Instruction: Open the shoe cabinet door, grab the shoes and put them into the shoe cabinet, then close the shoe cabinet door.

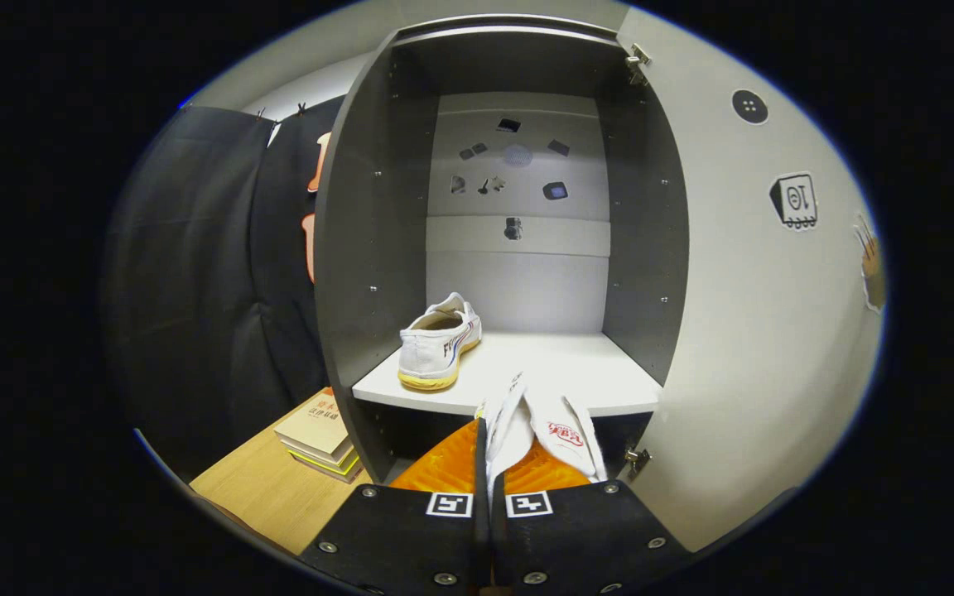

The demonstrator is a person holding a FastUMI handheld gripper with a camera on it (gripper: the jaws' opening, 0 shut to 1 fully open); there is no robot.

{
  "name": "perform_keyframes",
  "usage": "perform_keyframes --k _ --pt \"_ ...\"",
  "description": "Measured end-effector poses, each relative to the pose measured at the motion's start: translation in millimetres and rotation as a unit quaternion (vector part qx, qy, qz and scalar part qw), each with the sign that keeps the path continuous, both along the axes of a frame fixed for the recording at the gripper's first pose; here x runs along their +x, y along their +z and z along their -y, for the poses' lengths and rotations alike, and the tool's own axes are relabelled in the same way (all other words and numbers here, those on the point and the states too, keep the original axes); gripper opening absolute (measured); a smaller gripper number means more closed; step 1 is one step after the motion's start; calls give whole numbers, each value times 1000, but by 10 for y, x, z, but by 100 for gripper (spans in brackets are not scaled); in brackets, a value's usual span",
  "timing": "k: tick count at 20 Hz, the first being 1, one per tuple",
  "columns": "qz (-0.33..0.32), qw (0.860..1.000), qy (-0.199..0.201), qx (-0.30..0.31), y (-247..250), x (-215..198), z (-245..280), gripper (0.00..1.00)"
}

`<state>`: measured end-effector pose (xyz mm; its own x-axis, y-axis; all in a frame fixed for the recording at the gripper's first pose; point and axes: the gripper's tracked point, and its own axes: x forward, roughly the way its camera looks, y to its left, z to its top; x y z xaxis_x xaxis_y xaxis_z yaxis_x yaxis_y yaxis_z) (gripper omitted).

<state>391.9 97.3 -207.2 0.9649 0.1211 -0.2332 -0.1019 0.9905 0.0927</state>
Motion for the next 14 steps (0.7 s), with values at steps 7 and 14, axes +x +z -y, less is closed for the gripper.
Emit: perform_keyframes --k 7,14 --pt "-13 1000 -7 -22 4 665 38 0" --pt "-28 999 -10 -40 -26 1291 47 1"
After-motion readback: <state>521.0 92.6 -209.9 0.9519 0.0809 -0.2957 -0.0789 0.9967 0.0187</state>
